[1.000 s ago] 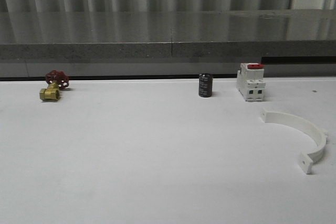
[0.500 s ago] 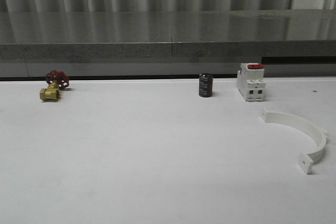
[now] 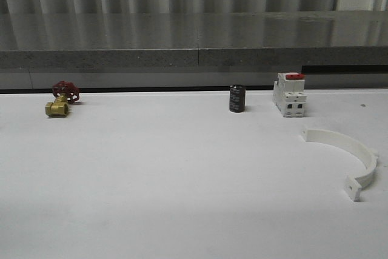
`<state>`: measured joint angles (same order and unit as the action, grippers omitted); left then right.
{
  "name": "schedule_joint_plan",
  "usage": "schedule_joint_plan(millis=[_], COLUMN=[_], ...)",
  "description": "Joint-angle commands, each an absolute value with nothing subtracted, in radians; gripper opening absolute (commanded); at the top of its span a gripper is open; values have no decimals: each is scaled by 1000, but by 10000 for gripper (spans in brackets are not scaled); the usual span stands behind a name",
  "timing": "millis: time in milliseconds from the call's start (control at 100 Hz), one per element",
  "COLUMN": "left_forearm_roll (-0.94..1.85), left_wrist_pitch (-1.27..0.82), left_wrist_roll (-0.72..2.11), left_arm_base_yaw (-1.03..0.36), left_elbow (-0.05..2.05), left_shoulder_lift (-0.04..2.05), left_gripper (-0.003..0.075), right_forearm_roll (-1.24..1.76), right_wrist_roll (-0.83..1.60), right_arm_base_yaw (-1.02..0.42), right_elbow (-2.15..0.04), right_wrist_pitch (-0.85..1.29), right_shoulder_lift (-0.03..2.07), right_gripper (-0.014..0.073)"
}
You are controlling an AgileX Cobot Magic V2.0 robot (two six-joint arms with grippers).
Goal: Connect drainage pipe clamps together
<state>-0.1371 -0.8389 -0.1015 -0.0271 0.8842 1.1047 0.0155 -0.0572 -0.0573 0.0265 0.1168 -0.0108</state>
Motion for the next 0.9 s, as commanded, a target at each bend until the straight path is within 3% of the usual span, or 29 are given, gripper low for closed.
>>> schedule_joint_plan(millis=[0,500,890], left_forearm_roll=[-149,38,85], left_wrist_pitch=[-760,-759,-660], left_wrist_roll=[-108,159,200], left_arm_base_yaw=[15,219,230], left_elbow=[973,1249,1260], left_shoulder_lift=[1177,1612,1798], left_gripper=[580,580,580], right_forearm_roll=[13,13,13], right_wrist_roll=[-55,-55,-55], right_arm_base_yaw=[-50,-50,-50], right_elbow=[10,10,10], right_wrist_pitch=[39,39,39], right_shoulder_lift=[-29,-29,-29], right_gripper=[-67,-67,-67])
